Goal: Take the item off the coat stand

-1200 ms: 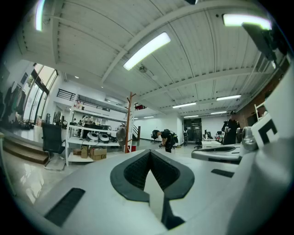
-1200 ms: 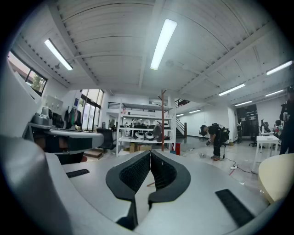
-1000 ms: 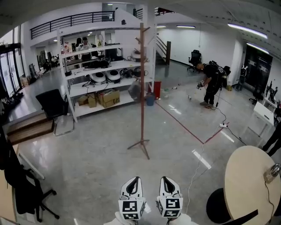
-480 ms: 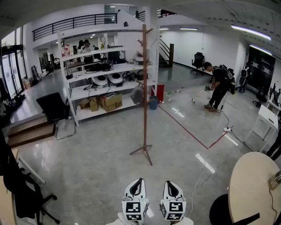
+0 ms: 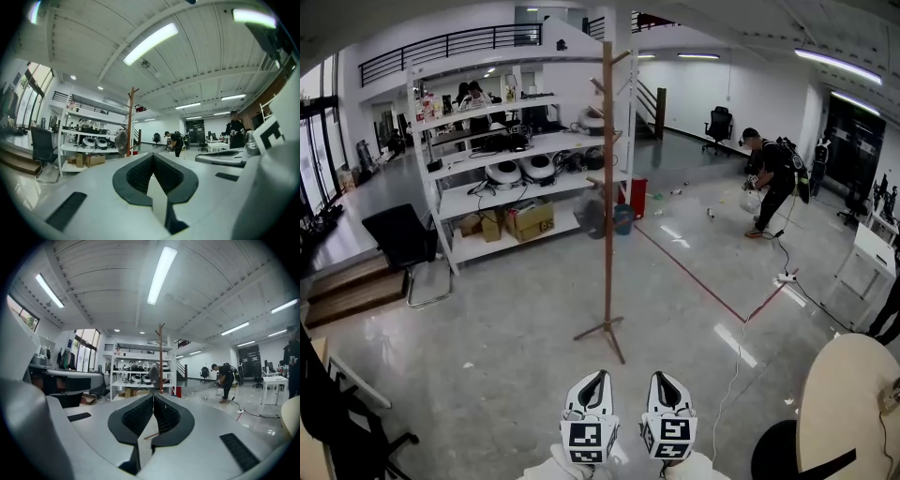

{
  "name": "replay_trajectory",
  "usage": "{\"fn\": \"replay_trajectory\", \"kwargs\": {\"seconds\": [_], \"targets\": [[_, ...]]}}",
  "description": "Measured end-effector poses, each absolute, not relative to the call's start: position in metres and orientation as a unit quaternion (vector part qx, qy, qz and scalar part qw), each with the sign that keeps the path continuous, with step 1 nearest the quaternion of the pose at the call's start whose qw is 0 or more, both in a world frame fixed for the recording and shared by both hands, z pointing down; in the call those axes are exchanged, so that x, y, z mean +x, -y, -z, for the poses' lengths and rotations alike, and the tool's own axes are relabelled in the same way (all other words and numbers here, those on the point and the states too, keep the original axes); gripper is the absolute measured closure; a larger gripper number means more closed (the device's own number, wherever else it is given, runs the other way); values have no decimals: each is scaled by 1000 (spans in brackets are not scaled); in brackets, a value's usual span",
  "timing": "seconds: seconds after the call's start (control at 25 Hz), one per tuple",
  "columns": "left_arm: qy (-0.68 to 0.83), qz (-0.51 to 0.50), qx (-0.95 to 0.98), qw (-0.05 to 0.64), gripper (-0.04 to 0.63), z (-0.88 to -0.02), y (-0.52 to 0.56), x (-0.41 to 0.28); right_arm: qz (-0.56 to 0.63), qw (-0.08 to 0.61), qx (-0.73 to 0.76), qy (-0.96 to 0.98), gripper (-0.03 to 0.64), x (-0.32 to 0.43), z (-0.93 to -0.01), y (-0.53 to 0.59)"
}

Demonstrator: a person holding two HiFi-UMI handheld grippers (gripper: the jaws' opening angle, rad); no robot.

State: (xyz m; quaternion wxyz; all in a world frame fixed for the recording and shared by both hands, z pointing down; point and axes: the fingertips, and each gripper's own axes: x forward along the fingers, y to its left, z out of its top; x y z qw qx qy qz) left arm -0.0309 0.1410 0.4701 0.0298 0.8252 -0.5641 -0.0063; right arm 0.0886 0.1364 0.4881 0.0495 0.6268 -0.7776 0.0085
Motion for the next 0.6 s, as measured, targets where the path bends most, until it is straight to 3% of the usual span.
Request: {"fn": "replay_trajectory", "kwargs": {"seconds": [0.6], "targets": [[556, 2, 830, 34, 594, -470, -74, -43, -27, 31, 628, 777, 606, 70, -486, -61]]}}
